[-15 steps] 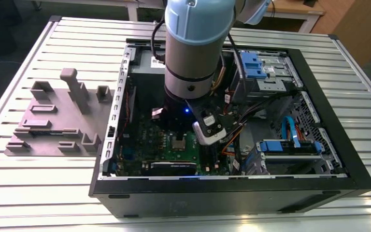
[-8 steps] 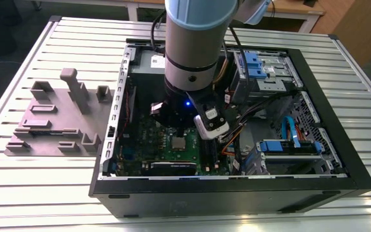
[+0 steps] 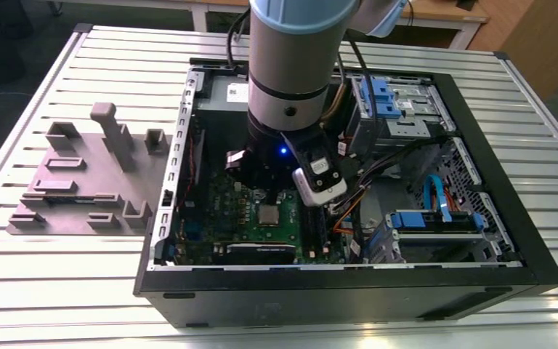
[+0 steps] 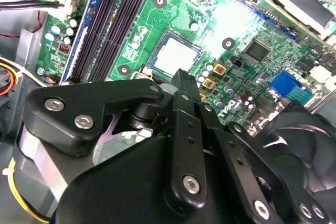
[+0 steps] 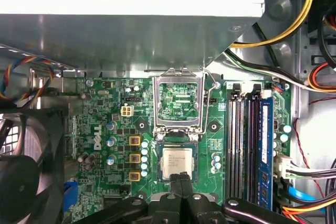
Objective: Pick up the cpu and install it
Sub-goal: 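Close the cpu cover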
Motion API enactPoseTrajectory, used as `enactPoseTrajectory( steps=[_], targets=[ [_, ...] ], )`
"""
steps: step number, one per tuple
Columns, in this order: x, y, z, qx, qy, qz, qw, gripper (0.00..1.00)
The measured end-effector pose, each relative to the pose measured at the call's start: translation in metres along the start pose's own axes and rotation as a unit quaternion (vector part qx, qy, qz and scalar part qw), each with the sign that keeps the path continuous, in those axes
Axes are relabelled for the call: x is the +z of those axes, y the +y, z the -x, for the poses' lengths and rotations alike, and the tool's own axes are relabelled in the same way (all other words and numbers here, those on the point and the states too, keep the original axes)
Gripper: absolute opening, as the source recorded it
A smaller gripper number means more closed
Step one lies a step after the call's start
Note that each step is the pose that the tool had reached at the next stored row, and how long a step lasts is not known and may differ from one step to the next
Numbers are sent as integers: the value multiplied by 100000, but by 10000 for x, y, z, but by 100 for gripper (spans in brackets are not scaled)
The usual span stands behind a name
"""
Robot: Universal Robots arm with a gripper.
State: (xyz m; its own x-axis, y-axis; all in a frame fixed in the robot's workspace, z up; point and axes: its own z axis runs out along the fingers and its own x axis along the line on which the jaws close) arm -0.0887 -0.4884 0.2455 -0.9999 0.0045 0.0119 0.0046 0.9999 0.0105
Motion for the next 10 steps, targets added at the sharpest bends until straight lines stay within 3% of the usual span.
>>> enactPoseTrajectory(
  steps=[7, 10],
  targets=[
    [-1, 0, 0, -302, 5, -97, 99999, 10],
    [0, -1, 0, -2982, 36, -140, 99955, 10]
  ],
)
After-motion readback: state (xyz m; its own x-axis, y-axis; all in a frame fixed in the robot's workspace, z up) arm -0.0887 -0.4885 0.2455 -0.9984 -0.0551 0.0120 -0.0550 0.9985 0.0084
